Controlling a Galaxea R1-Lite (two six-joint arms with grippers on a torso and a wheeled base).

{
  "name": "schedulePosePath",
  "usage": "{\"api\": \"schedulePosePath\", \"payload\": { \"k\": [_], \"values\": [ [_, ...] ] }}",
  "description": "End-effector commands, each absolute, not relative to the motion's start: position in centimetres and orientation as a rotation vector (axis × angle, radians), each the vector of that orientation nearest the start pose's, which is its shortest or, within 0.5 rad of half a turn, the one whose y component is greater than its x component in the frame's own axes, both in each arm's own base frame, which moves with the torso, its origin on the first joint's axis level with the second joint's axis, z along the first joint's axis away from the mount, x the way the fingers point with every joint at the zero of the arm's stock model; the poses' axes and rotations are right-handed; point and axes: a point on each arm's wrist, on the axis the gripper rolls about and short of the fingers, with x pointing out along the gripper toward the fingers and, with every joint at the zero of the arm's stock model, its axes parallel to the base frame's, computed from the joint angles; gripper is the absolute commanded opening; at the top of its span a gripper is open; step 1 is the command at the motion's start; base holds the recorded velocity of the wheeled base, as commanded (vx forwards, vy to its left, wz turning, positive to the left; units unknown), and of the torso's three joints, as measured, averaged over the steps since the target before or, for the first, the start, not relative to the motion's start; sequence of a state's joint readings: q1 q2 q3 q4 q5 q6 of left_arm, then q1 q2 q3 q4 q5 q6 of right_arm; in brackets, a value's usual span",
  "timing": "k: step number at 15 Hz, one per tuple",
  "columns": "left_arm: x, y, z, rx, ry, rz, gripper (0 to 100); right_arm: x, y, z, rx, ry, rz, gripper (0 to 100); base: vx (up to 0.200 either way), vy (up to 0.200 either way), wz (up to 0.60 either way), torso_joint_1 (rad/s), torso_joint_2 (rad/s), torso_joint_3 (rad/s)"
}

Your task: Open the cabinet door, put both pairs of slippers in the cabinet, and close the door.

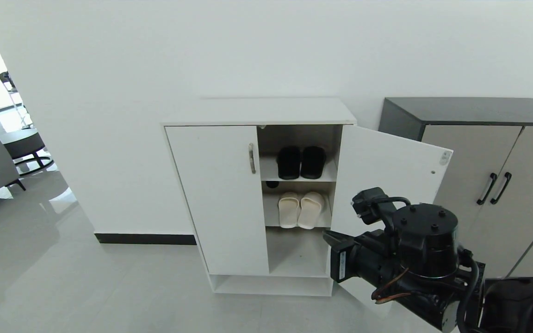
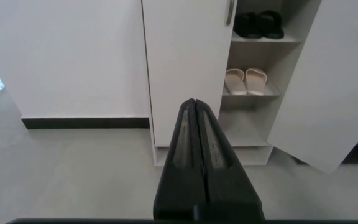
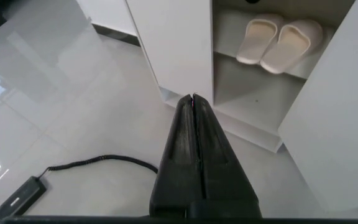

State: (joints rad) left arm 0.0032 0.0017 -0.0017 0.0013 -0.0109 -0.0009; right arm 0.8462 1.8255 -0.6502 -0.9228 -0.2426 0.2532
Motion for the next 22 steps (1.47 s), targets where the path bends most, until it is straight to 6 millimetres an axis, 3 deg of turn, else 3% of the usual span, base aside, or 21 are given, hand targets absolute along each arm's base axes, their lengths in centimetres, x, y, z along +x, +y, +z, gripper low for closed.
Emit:
{"api": "schedulePosePath", "payload": {
  "k": [1,22],
  "values": [
    [-2.27,-0.03,7.58,-0.002,0.003,-0.008,0,21.05,22.99,13.28,0.114,0.293,0.570,0,0.000,0.000,0.00,0.198,-0.48,-0.281],
    [-2.27,-0.03,7.58,-0.002,0.003,-0.008,0,20.91,23.10,12.92,0.099,0.306,0.587,0,0.000,0.000,0.00,0.243,-0.52,-0.285]
  ]
}}
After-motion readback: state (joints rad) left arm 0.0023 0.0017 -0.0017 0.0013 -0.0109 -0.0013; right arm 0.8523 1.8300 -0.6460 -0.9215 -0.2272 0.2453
